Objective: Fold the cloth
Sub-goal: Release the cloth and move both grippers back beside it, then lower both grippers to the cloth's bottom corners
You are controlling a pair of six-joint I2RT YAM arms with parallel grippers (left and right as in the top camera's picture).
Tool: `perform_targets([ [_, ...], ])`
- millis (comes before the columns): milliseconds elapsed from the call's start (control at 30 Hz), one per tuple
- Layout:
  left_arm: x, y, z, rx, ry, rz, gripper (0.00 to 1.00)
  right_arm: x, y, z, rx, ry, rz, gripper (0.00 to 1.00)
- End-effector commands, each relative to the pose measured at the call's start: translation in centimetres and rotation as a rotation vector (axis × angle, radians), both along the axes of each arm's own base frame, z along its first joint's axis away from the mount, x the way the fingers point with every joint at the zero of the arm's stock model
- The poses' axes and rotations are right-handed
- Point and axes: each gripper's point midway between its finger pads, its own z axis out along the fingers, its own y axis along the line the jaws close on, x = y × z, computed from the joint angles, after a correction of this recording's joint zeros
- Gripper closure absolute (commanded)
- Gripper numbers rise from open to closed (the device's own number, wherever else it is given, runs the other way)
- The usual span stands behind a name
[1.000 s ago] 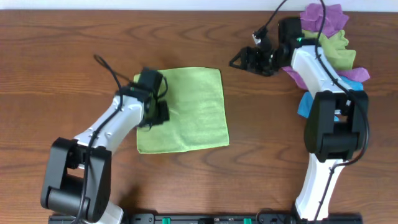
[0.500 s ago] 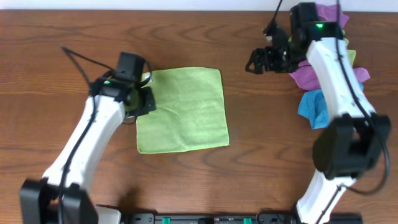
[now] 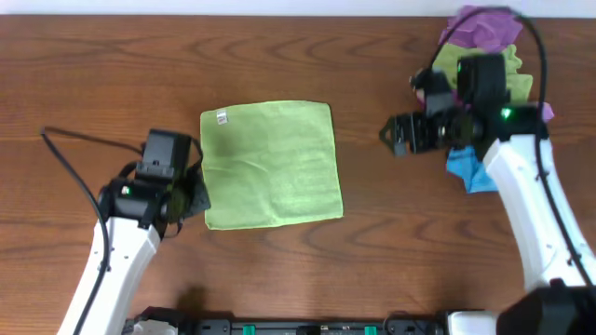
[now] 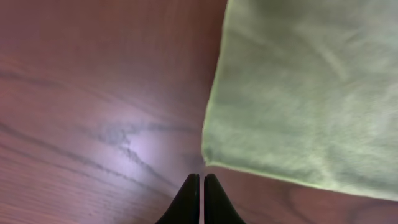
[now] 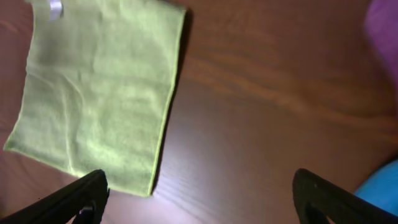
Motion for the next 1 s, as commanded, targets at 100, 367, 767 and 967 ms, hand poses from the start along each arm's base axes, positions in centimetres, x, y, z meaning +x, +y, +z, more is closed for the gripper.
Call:
perform_targets([
  [100,-2.0,-1.4,-4.0,-0.213,0.054,0.044,0.93,-5.3,2.6,-4.4,0.128,0.172,0.046,0.11],
  [367,-2.9,-1.9,-7.0,-0.274,0.069,0.052,0.54,-8.6,5.0,-8.1,0.154,0.255,0.104,0.16],
  [767,-2.8,-2.8,-9.3,-0.329,0.074,0.039,0.47,-9.0,7.6,-10.0,0.158,0.277,0.166,0.26],
  [967,-2.4,-2.9,-9.9,-0.329,0.081,0.04,0.47,-9.7,8.6,-11.2,0.174,0.329,0.193,0.28],
])
